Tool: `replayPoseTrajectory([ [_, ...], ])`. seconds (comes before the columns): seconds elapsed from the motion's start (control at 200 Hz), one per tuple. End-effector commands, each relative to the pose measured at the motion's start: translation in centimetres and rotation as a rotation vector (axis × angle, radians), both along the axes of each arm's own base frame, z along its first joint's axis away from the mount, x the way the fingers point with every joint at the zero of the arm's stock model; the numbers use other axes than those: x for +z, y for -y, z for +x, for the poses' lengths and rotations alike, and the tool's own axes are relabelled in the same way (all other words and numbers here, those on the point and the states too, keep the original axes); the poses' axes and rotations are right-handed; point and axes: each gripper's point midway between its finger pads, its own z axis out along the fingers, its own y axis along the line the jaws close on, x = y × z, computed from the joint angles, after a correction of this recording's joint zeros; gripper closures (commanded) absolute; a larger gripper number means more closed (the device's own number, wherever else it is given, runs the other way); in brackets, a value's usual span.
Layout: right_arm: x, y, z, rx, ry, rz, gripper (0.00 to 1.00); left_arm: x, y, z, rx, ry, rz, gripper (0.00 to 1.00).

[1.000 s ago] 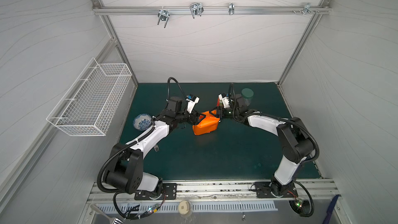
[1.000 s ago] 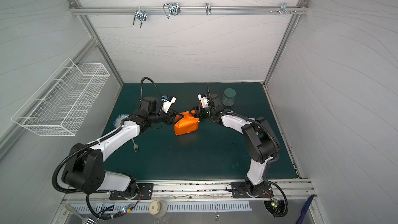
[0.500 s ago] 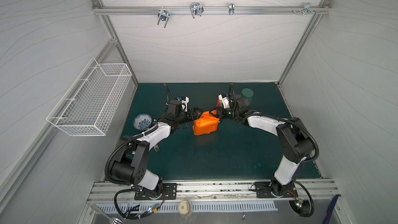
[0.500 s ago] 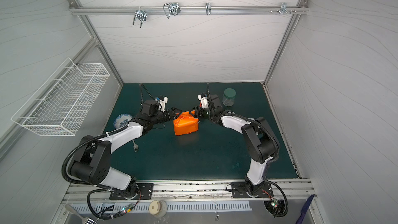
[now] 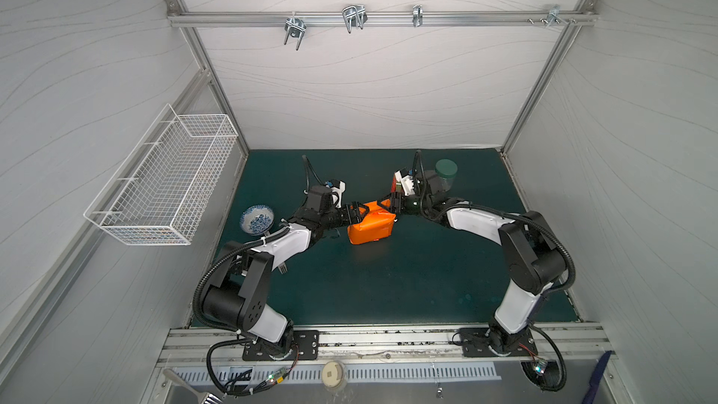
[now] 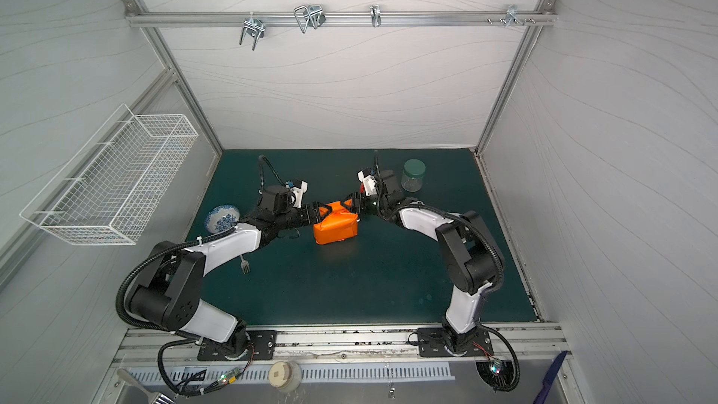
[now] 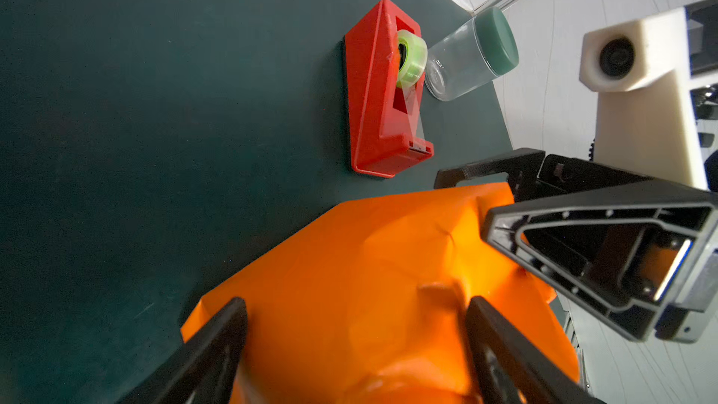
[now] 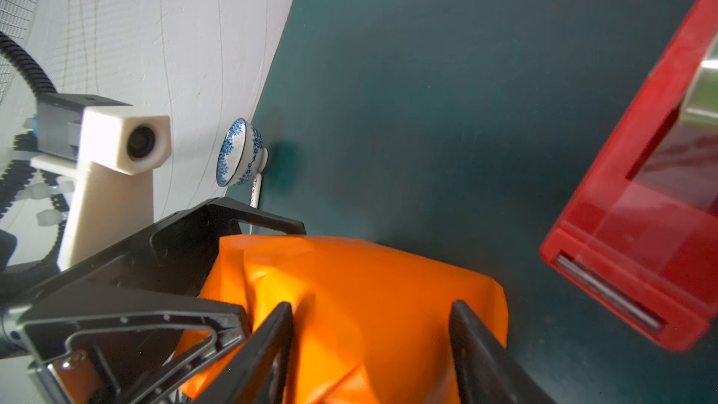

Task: Wrap the gift box in paper

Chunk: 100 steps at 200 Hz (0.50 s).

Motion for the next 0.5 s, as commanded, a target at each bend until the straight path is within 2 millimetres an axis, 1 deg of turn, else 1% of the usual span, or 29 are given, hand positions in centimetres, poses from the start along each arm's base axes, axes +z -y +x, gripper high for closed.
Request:
replayPoseTrajectory([
  [0.0, 1.2, 0.0, -1.2, 0.021, -0.065, 0.010, 0.32, -3.0, -0.5, -1.7, -0.016, -0.076, 0.053, 0.12],
  [0.05, 1.0, -0.1, -1.5, 0.023, -0.074, 0.011, 0.31, -3.1, -0.5, -1.7, -0.019, -0.079, 0.052, 0.12],
  [0.17, -0.2, -0.3, -2.2, 0.036, -0.124, 0.026, 0.29, -3.0, -0.5, -1.7, -0.020, -0.073, 0.057, 0.13],
  [0.325, -1.8, -0.3, -3.8, 0.064, -0.178, 0.025, 0.25, -3.0, -0.6, -1.7, -0.014, -0.074, 0.057, 0.13],
  [0.415, -2.8, 0.0, -4.7, 0.069, -0.199, 0.017, 0.24, -2.6, -0.4, -1.6, -0.014, -0.067, 0.043, 0.12],
  [0.495, -3.9, 0.4, -5.2, 0.065, -0.214, 0.006, 0.24, -1.5, 0.1, -1.6, -0.025, -0.041, 0.002, 0.11],
])
